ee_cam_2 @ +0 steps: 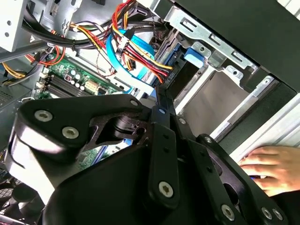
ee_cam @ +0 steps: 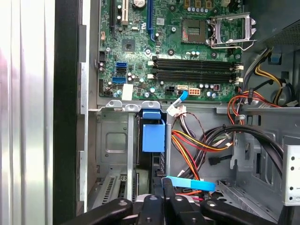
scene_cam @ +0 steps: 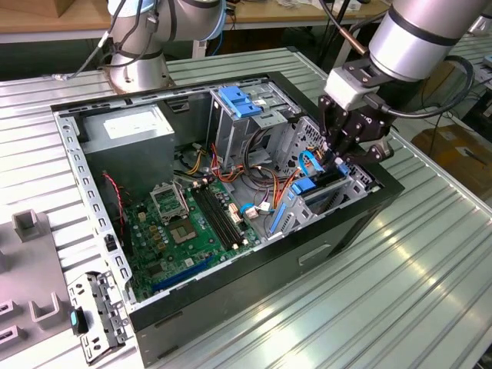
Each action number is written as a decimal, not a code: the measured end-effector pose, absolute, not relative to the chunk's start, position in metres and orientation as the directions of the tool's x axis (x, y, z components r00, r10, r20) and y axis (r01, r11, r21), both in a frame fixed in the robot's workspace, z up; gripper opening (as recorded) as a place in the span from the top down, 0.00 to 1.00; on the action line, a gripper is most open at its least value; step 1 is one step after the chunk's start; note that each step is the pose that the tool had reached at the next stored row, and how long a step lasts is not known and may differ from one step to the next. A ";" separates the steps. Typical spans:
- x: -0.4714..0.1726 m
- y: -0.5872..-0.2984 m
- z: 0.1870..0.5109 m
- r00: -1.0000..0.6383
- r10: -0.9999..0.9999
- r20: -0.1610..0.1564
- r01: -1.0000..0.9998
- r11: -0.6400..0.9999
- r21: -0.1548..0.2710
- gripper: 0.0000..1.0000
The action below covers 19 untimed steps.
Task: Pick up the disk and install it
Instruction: 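Insert the second disk wire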
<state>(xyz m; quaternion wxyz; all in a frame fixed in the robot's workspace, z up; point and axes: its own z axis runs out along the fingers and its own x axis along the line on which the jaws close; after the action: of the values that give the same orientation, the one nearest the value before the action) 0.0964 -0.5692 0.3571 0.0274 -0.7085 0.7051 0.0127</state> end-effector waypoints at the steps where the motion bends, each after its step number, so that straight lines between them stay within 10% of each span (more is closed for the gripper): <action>1: 0.096 -0.569 0.357 0.005 -0.998 -0.056 -1.000 -0.004 -0.021 0.89; 19: 0.099 -0.569 0.362 0.005 -0.999 -0.047 -1.000 -0.004 -0.021 0.89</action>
<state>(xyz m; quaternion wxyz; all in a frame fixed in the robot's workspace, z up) 0.0994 -0.5692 0.3615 0.0240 -0.7086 0.7051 0.0093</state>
